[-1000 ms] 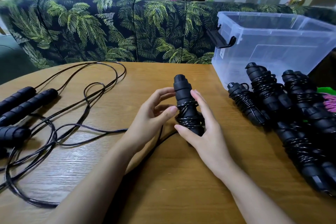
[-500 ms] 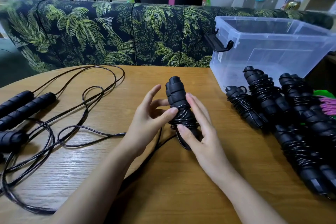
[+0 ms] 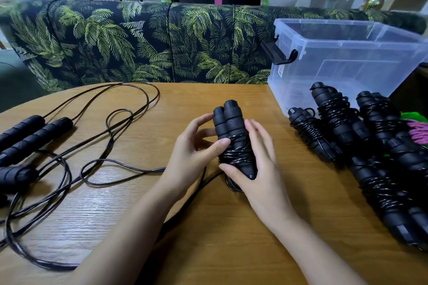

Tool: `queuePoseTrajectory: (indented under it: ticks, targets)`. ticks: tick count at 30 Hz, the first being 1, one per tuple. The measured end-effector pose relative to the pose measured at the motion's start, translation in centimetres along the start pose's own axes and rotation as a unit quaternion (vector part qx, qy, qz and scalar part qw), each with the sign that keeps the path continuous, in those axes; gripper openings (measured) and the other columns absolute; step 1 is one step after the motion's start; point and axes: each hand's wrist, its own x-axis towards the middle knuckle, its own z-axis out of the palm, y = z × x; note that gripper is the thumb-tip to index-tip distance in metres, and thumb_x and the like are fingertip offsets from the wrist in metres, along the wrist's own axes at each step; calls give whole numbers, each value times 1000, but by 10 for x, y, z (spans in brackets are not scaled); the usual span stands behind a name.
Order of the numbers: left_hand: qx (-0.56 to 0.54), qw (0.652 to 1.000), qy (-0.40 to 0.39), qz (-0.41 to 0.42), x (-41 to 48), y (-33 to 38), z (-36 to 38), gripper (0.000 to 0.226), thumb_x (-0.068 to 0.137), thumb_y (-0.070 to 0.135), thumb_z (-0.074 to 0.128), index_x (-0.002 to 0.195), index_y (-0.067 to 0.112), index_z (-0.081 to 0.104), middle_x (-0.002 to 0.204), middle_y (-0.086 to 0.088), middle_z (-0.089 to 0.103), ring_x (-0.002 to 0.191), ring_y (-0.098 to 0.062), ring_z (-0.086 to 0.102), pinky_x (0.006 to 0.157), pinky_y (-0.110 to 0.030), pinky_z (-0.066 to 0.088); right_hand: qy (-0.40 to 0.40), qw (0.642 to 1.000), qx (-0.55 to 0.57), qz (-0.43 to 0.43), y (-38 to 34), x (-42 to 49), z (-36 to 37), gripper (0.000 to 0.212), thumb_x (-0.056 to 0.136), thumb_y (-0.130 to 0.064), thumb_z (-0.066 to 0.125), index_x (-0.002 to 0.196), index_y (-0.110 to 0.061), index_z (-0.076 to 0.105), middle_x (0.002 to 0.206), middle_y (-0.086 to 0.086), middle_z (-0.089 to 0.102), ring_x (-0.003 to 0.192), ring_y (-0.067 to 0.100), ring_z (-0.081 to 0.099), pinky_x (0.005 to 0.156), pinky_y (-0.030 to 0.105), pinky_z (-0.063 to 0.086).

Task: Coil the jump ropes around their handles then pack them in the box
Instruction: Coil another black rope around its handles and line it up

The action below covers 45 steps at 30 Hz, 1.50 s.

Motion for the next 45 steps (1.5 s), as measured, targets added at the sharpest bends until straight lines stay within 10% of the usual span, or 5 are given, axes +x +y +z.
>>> queuePoseTrajectory:
  ticks: [11,17,37,45]
  targets:
    - [14,999,30,10,0,1,-2,61,69,24,82,126,29,58,99,-5,69,87,-15,69,78,-30,57,-4,997,-79,-23,-5,-2,8,92,74,-55,66,149,-52,13,154,-24,28,129,-23,28,94,-3,29]
    - [3,1000,3,15,0,4,-2,59,72,20,77,127,30,58,102,-5,68,85,-17,70,76,-23,54,-15,1000,17,8,2,-1,0,89,86,-19,74,148,-45,15,152,-26,29,137,-13,29,103,6,28]
    - [-29,999,-17,-8,0,11,-7,64,74,18,74,134,22,54,112,-6,73,99,-21,68,88,-28,55,-34,985,151,76,-2,4,-6,88,76,-32,72,151,-32,26,141,-18,50,128,-6,47,103,14,40]
    - [-46,999,20,-5,-3,10,4,57,72,23,75,127,26,58,104,-4,74,92,-14,70,77,-21,53,68,995,-36,-64,2,3,1,66,88,-42,59,149,-32,33,142,-14,38,135,-1,36,109,11,26]
